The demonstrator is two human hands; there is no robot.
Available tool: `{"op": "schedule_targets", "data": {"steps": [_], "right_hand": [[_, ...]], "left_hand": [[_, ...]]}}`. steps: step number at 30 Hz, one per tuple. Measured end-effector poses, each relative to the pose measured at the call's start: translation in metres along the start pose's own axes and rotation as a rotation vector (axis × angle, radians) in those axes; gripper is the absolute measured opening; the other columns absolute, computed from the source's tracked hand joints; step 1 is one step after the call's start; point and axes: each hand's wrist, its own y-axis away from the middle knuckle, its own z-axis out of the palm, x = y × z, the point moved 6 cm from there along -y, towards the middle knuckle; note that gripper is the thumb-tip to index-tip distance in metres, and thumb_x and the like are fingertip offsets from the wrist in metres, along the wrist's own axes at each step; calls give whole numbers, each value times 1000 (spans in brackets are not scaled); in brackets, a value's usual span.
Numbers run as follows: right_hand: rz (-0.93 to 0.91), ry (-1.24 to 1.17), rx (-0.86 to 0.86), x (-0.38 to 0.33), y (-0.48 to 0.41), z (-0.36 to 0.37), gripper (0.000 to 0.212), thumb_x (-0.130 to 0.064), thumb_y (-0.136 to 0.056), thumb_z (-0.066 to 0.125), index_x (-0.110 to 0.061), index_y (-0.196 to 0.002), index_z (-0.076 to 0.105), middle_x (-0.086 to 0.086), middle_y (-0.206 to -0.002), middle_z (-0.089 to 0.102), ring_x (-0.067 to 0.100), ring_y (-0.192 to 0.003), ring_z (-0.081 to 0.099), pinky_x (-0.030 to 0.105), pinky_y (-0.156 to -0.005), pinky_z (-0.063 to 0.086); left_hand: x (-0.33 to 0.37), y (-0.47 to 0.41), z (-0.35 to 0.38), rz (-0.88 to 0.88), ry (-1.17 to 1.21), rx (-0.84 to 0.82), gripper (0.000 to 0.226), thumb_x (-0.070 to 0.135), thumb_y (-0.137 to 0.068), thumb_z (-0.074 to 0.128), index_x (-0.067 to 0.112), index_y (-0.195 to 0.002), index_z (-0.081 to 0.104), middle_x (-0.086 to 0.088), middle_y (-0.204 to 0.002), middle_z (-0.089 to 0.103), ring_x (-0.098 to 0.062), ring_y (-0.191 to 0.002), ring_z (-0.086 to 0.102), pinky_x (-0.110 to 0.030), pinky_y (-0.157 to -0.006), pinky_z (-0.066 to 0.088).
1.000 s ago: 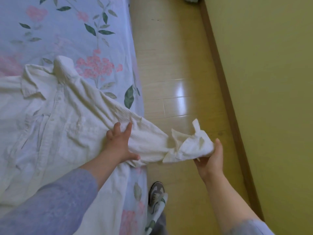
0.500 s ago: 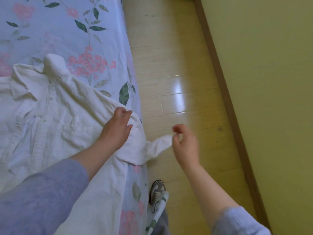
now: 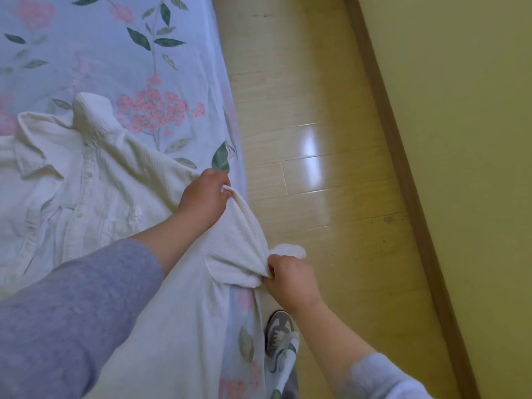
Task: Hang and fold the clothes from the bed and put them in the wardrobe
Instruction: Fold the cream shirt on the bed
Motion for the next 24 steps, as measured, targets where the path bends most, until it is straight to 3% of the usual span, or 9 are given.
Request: {"op": "schedule_targets", "data": {"steps": [3, 5, 8, 9, 11, 14, 17, 21, 24], "right_hand": [[3, -10, -104, 12, 28, 19, 25, -34, -86, 51, -19, -67, 44, -4, -62, 44, 17, -60, 43, 26, -45, 21], [96, -135, 34, 23, 26, 1, 23, -36, -85, 52, -20, -69, 50, -6, -66, 51, 15, -62, 48, 25, -48, 28], [166, -435, 225, 26, -8, -32, 28, -27, -90, 57, -17, -115, 61, -1, -115, 61, 16, -106, 56, 29, -85, 44], [138, -544, 166, 17, -24, -35, 45, -22, -90, 58, -15, -134, 52, 0, -135, 54, 16, -124, 49, 29, -101, 39], [73, -648, -11, -6, -50, -32, 66, -14, -85, 58, -18, -148, 38, -1, -148, 44, 15, -134, 41, 26, -107, 32], [82, -660, -153, -17, -74, -23, 45, -9, -78, 61, -23, -121, 60, -4, -106, 63, 13, -96, 56, 22, -79, 43], [92, -496, -139, 3, -80, -27, 10, -6, -76, 59, -13, -79, 65, -1, -64, 56, 14, -60, 54, 24, -56, 43], [178, -504, -14, 43, -44, -19, 14, -6, -81, 50, -15, -75, 58, 1, -62, 56, 23, -59, 66, 27, -49, 48], [177, -624, 47, 41, -31, -16, 19, -11, -82, 59, -20, -99, 61, -5, -77, 62, 22, -75, 64, 32, -65, 51]], "left_hand": [[1, 2, 5, 13, 15, -25, 10, 17, -96, 51, 15, -99, 60, -3, -109, 52, -23, -92, 54, -36, -79, 43], [8, 2, 7, 63, 19, -63, 8, 17, -96, 51, 16, -98, 59, -2, -108, 53, -23, -92, 55, -39, -80, 45], [13, 1, 4, 120, 54, -65, 4, 18, -96, 51, 17, -95, 55, 3, -102, 51, -20, -87, 53, -34, -72, 41], [12, 2, 3, 139, 57, -62, 3, 18, -96, 51, 18, -93, 52, 5, -99, 51, -20, -84, 52, -32, -69, 37], [9, 5, 0, 172, 45, -62, 6, 18, -96, 48, 20, -91, 47, 6, -92, 49, -20, -79, 51, -31, -64, 32], [11, 5, -2, 253, 19, -71, 8, 18, -97, 46, 20, -91, 42, 8, -85, 44, -21, -74, 49, -32, -62, 32], [13, -1, -5, 289, -14, -65, 9, 19, -99, 43, 20, -91, 39, 5, -84, 46, -24, -74, 49, -34, -62, 35], [7, 3, 2, 241, -29, -80, 9, 20, -100, 40, 22, -92, 37, 1, -89, 48, -23, -75, 48, -33, -64, 33], [6, 3, 10, 179, -100, -164, 9, 26, -100, 40, 21, -94, 36, -1, -93, 53, -22, -76, 47, -33, -64, 31]]}}
